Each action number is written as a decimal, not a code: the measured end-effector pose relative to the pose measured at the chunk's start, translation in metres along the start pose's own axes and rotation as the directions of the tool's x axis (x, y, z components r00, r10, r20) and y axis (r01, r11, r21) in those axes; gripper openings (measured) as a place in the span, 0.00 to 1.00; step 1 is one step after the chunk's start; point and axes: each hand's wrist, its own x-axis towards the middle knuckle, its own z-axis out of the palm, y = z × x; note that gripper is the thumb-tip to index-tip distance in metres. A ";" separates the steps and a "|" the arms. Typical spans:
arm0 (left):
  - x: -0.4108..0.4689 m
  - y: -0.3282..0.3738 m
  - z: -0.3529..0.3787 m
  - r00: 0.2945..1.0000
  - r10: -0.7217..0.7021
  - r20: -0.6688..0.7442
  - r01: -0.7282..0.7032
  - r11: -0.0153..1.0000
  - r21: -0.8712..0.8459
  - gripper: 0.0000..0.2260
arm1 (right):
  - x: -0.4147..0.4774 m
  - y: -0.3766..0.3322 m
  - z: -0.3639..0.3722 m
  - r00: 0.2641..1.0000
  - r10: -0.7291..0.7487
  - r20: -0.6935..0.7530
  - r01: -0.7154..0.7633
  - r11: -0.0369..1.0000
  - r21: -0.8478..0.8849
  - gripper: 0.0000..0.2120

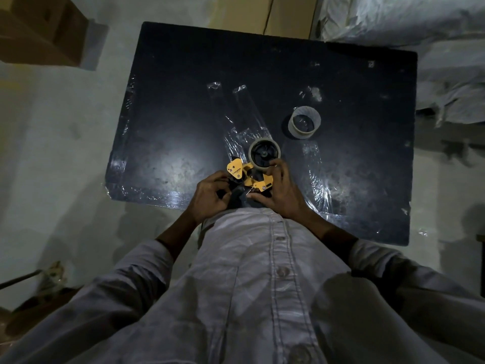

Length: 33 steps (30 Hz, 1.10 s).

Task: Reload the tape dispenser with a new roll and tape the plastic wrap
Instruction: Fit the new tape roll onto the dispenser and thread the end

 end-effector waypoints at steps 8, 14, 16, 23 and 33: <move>-0.002 -0.001 0.002 1.000 0.017 0.008 -0.017 1.000 0.010 0.05 | 0.009 -0.014 -0.004 0.994 0.111 0.001 -0.108 0.972 -0.208 0.44; 0.009 -0.010 -0.002 0.996 -0.009 0.083 -0.004 0.988 0.155 0.07 | 0.008 -0.017 -0.018 0.991 0.127 0.036 -0.114 0.960 -0.254 0.46; 0.013 -0.014 -0.006 0.993 -0.058 0.104 0.039 0.983 0.180 0.07 | 0.005 -0.013 -0.020 0.992 0.124 0.034 -0.113 0.966 -0.232 0.48; 0.002 -0.026 -0.012 0.917 -0.386 0.099 0.382 0.922 0.060 0.06 | -0.003 0.000 -0.025 0.976 0.217 0.029 -0.219 0.967 0.127 0.48; 0.008 0.001 -0.004 0.344 -0.592 0.729 0.914 0.033 -0.405 0.43 | -0.010 0.017 -0.018 0.774 0.569 0.277 -0.627 0.628 0.461 0.30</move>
